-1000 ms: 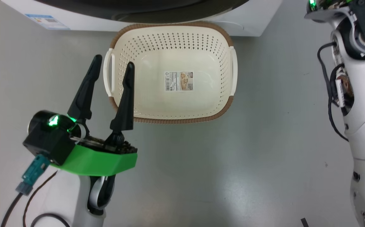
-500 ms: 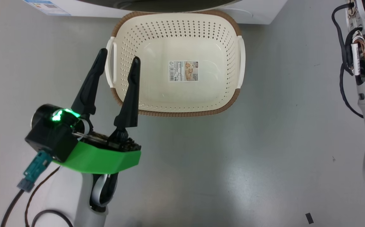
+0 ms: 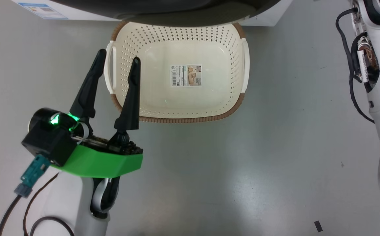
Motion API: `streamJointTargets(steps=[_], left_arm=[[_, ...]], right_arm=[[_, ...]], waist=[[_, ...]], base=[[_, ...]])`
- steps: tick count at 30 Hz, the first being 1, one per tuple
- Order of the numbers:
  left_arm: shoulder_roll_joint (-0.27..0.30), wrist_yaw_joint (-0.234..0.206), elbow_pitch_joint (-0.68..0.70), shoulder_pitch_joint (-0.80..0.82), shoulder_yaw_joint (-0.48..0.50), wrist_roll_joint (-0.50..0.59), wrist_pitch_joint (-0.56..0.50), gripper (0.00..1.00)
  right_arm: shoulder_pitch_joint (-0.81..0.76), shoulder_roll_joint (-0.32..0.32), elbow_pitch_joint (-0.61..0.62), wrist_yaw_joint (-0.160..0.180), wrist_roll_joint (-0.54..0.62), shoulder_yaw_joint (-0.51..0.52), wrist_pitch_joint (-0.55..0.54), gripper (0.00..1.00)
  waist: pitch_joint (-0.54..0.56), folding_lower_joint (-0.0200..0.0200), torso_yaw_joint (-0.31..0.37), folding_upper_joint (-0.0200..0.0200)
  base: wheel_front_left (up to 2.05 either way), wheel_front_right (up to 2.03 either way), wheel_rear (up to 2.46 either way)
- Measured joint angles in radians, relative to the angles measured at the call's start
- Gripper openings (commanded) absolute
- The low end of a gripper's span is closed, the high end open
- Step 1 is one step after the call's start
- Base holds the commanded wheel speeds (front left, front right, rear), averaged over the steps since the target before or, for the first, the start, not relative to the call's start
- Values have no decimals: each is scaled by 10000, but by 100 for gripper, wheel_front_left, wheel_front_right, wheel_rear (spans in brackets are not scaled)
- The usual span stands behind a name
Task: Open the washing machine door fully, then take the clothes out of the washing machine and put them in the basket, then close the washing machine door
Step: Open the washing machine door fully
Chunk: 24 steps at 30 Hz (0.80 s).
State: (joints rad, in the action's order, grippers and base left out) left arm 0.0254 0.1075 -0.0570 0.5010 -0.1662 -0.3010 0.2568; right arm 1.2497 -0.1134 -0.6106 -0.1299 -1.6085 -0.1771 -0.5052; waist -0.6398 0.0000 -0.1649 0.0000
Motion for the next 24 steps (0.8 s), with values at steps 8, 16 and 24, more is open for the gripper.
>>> streamJointTargets(steps=[8,16,24], left_arm=[[0,0,-50,20,38,0,0,100],[-2,-2,-104,14,117,6,0,100],[2,-2,-320,-73,257,21,0,100]], right_arm=[[-654,59,545,2,-4,-247,-56,0],[-1209,113,1047,2,-2,-430,-79,0],[-1981,161,1338,2,-21,-658,-209,0]], waist=[[285,0,49,0],[455,0,137,0],[897,0,305,0]], base=[[0,0,0],[0,0,0],[0,0,0]])
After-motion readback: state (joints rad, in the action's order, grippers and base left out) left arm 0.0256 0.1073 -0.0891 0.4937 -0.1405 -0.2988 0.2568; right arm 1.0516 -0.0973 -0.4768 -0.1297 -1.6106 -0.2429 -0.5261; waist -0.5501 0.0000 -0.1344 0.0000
